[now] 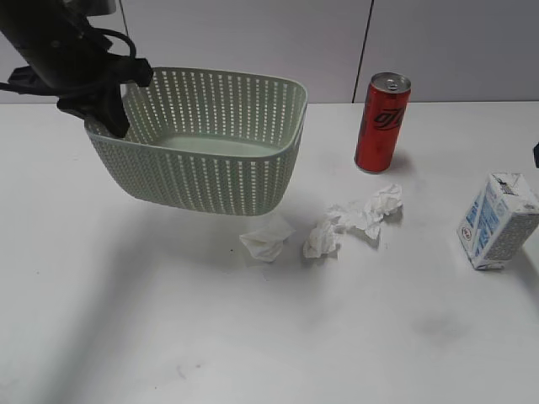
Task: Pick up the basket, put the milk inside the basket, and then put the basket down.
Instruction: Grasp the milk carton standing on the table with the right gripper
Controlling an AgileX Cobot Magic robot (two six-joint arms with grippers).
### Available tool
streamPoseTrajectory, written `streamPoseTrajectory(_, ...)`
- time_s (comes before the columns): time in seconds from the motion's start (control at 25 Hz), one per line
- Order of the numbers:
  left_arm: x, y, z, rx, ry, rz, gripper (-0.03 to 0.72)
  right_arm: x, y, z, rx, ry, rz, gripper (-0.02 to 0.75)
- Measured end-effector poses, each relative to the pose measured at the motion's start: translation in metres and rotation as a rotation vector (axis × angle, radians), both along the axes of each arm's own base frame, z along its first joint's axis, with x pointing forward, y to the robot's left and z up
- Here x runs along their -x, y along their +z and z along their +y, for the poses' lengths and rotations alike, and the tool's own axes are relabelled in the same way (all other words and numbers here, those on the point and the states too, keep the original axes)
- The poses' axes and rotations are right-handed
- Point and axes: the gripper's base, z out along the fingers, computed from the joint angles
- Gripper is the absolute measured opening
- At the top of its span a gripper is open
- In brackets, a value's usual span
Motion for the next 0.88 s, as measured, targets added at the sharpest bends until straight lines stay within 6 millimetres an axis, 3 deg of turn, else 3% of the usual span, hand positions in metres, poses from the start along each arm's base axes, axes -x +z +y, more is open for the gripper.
streamPoseTrajectory(0.32,-0.001,0.0,0.0,0.004,0.004,-0.015,-0.015,-0.041,-0.028,-0.001,0.011,0.037,0.12,0.665)
streamPoseTrajectory(0.88,-0.002,0.0,0.0,0.005,0.005,-0.017,-0.015,-0.051,-0.049,0.011,-0.001,0.092,0.172,0.665)
